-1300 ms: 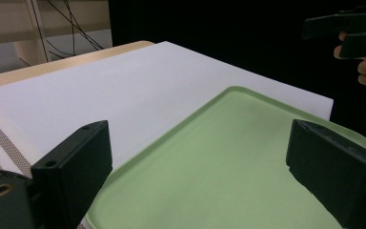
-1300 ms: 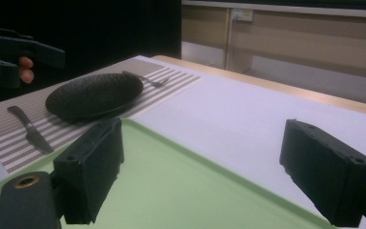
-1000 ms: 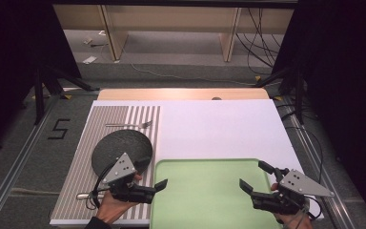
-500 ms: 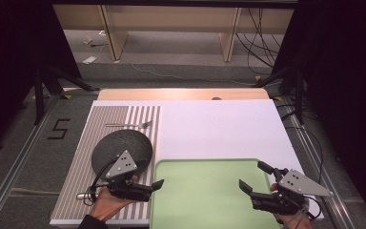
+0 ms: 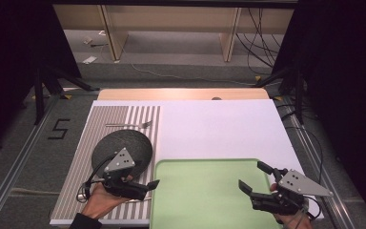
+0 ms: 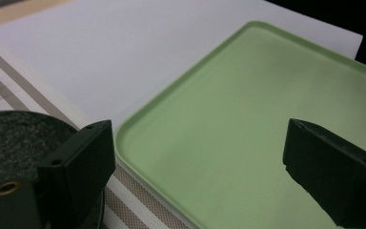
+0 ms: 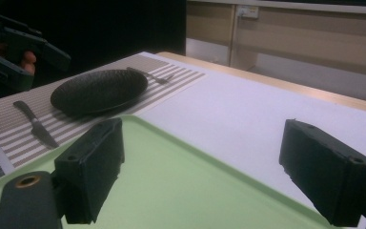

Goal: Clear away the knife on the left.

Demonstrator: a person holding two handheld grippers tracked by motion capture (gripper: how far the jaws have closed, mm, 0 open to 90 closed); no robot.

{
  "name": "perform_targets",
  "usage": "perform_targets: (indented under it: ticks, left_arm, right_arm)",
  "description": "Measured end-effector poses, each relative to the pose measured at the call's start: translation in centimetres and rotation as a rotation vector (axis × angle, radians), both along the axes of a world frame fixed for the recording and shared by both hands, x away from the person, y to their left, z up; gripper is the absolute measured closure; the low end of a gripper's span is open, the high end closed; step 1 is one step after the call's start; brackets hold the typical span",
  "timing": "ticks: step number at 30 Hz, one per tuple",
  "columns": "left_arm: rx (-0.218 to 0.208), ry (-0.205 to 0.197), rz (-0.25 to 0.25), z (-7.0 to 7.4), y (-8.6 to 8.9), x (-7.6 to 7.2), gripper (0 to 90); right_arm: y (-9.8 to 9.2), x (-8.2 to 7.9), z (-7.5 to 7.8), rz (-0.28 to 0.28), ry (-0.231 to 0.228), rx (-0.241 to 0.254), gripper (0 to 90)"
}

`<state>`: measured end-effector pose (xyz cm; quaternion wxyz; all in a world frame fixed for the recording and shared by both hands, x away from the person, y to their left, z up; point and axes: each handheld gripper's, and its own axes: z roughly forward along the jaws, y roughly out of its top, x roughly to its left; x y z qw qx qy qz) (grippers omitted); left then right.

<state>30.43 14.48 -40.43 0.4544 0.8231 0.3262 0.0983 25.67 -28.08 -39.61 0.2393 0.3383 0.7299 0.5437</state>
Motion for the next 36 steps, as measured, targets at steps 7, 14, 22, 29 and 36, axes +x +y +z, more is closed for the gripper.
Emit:
perform_targets:
  ticks: [7,14,22,29,36]
  left_arm:
    - [0.098,0.035,-0.022,-0.1,-0.3,0.1,10.2]
    - [0.176,0.083,-0.033,-0.1,-0.1,0.3,10.3]
    - [0.268,0.096,-0.038,0.6,0.8,0.4,11.5]
    - [0.355,0.133,-0.056,0.5,2.0,0.5,14.7]
    - [0.395,0.150,-0.066,0.3,3.1,0.5,15.4]
  right_arm:
    - [0.0,0.0,0.0,0.001,0.002,0.000,16.1]
    - [0.1,-0.1,0.0,0.006,0.001,-0.002,16.1]
    - [0.1,0.0,0.0,0.006,0.001,-0.005,16.1]
    - [0.1,-0.1,0.0,0.006,0.002,-0.003,16.1]
    - [0.1,0.0,0.0,0.007,0.000,-0.003,16.1]
